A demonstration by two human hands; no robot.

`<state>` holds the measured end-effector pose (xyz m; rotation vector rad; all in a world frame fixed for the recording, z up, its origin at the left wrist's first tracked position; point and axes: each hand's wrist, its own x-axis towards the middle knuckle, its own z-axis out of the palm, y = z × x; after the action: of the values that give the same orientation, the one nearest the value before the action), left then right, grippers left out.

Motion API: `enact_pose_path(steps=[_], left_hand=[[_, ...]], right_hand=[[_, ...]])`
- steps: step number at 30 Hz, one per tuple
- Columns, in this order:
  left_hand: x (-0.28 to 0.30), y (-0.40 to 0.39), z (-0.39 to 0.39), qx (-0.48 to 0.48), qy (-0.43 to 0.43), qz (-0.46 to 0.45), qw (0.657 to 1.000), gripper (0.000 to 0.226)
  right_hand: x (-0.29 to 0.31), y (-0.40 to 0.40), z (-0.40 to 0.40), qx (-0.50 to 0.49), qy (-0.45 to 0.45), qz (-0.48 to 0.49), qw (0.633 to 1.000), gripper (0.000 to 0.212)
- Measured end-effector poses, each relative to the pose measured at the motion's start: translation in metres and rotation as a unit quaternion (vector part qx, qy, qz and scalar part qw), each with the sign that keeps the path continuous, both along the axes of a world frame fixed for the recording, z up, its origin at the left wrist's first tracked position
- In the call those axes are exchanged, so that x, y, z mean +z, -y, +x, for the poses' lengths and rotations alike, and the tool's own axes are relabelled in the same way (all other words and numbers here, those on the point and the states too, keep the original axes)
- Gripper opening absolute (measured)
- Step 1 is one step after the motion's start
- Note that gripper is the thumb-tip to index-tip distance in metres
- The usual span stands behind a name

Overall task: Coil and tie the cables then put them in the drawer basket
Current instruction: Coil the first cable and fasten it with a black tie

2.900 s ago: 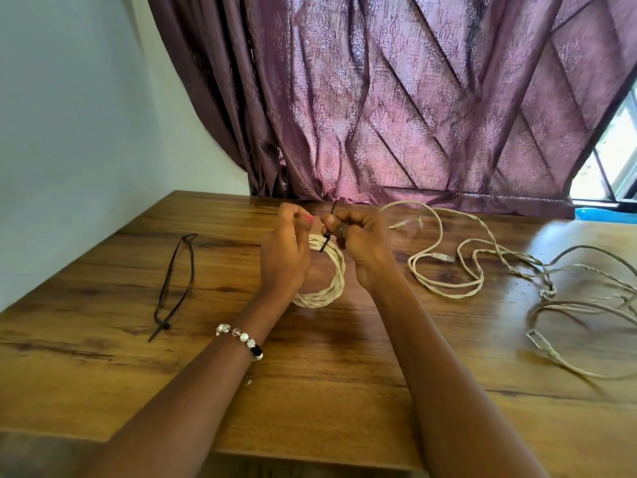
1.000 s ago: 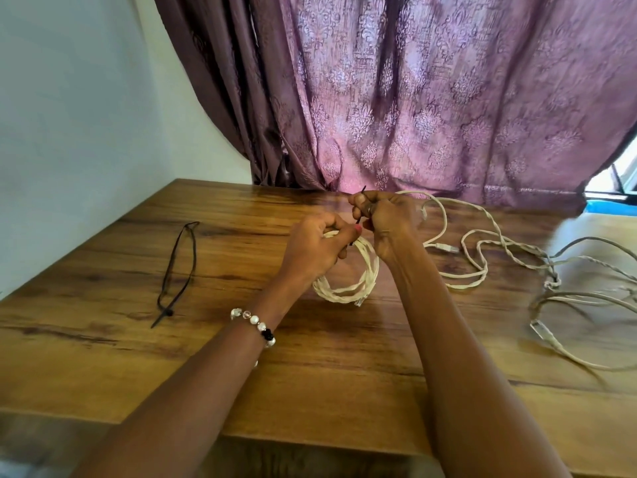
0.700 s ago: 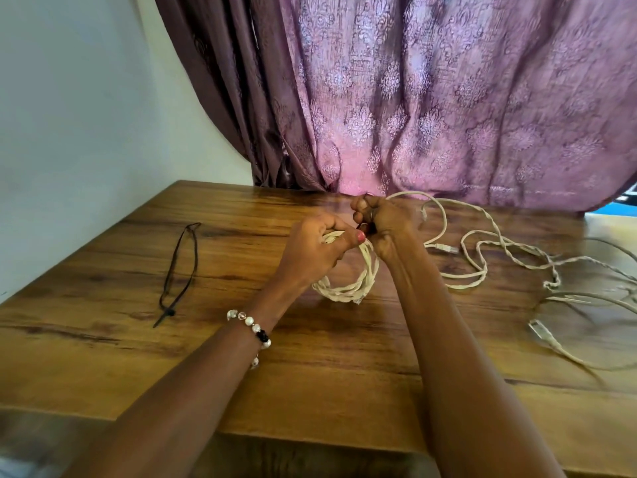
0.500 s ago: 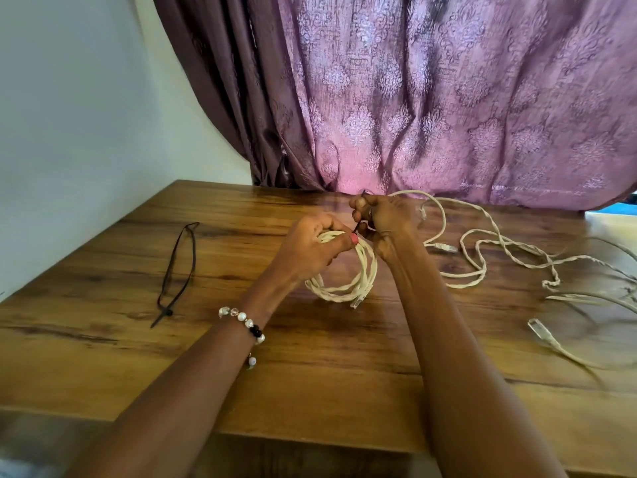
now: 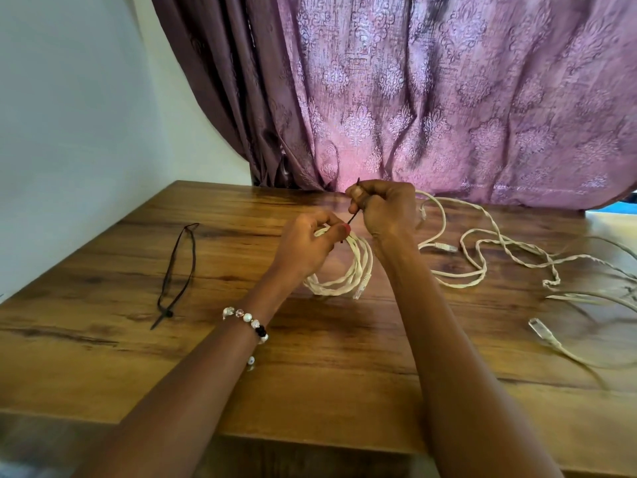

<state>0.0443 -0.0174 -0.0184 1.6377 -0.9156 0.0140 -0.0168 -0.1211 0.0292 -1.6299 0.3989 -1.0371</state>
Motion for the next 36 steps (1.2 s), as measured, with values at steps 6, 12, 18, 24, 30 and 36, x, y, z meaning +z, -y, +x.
enact_pose_path(steps=[6,12,18,24,30,36], left_hand=[[-0.005,0.004,0.016,0.025,-0.118,-0.067,0.990,0.012],[-0.005,0.003,0.021,0.035,-0.293,-0.145,0.944,0.013],[-0.002,-0.001,0.031,0.037,-0.463,-0.160,0.871,0.019],[0.001,-0.019,0.038,-0.010,-0.489,-0.168,0.856,0.019],[0.008,-0.020,0.024,0.032,-0.350,-0.143,0.925,0.008],[0.007,-0.021,0.017,0.003,-0.222,-0.146,0.964,0.026]], right_hand=[[-0.013,-0.010,0.009,-0.005,-0.021,-0.112,0.994,0.010],[-0.024,-0.018,0.018,0.036,-0.018,-0.144,0.989,0.011],[-0.036,-0.017,0.025,0.084,-0.051,-0.232,0.968,0.010],[-0.042,-0.005,0.032,0.155,-0.089,-0.301,0.937,0.020],[-0.035,0.011,0.008,0.305,-0.022,-0.184,0.934,0.021],[-0.036,0.013,0.006,0.269,-0.071,0.087,0.956,0.026]])
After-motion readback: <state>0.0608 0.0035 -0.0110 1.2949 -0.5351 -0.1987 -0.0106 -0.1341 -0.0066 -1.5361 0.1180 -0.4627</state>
